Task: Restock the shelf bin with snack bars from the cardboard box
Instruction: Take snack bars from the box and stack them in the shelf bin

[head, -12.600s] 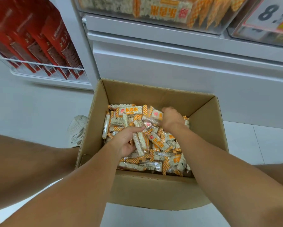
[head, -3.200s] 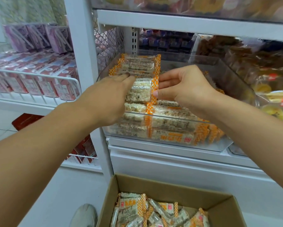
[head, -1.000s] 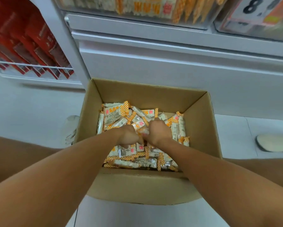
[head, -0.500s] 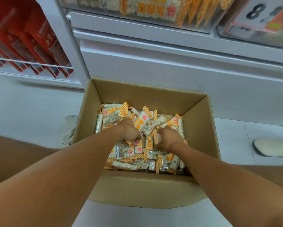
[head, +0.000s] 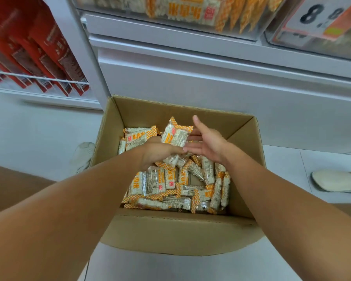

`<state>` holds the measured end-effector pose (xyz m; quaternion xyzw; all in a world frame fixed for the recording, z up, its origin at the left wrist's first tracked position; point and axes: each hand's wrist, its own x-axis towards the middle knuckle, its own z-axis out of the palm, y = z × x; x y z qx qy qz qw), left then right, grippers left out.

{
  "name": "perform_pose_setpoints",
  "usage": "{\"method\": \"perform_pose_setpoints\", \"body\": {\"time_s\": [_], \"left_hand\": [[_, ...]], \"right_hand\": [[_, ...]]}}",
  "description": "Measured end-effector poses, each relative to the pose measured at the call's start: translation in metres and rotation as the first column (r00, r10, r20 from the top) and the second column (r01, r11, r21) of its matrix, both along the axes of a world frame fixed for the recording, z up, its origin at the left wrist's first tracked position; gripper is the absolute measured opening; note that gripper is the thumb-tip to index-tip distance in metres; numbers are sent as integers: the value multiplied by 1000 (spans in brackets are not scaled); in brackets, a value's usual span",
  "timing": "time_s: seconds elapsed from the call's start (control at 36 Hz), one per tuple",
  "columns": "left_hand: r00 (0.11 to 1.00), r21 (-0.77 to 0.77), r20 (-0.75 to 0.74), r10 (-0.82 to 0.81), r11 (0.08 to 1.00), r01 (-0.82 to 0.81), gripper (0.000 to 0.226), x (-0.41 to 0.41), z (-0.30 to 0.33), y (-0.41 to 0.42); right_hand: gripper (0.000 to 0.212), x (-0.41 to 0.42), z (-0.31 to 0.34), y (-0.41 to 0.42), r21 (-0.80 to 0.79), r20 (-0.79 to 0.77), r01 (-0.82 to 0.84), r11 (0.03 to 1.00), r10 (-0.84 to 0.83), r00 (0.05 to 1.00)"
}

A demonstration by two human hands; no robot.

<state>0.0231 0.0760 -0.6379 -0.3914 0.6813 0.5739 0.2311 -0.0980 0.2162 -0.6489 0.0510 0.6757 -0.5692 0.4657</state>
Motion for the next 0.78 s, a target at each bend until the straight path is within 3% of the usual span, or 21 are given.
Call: {"method": "perform_pose_setpoints", "body": {"time_s": [0.06, 0.11, 0.14, 0.19, 0.33, 0.36, 0.42, 0.47, 0.53, 0.61, 0.67, 0.72, 0.78], "left_hand": [[1000, -21, -9, -12, 1000, 12, 122, 1, 1, 2], [1000, -47, -9, -28, 999, 28, 121, 5, -1, 4], [999, -64, -4, -41, 997, 41, 121, 6, -1, 5], [999, -93, 1, -47, 995, 47, 119, 7, -1, 6], [1000, -51, -23, 18, 998, -19, 106, 3, 1, 5], [999, -46, -34, 41, 998, -42, 104, 2, 1, 4], [994, -28, -53, 100, 994, -101, 97, 0, 3, 4], [989, 1, -52, 141, 990, -141, 90, -1, 6, 3], [979, 42, -39, 198, 980, -196, 87, -1, 7, 1], [961, 127, -42, 274, 955, -267, 94, 1, 16, -5], [966, 252, -34, 255, 938, -239, 74, 0, 25, -7], [973, 388, -58, 224, 903, -184, 32, 2, 50, -3], [964, 485, -110, 244, 859, -162, 26, 2, 64, -2]], "right_hand": [[44, -4, -21, 14, 380, -334, -34, 924, 171, 927], [49, -4, -42, 31, 679, -365, -113, 725, 467, 806], [63, 0, -51, 38, 746, -284, -175, 642, 545, 789], [82, 15, -66, 50, 780, -174, -266, 566, 604, 778], [58, 43, -84, 58, 820, -293, -182, 543, 671, 681], [53, 41, -81, 54, 806, -309, -170, 567, 647, 697], [43, 31, -65, 42, 631, -325, -110, 768, 391, 861], [33, 17, -41, 31, 321, -149, 22, 947, 28, 988], [22, 2, -11, 25, -5, 106, 121, 993, -120, 987], [26, -6, 29, 23, -340, 280, 100, 935, -1, 960], [36, -3, 45, 19, -374, 211, -1, 928, 86, 974], [47, 0, 57, 12, -347, 129, -59, 936, 110, 985], [46, 2, 71, 7, -350, 78, -63, 935, 96, 992]]}}
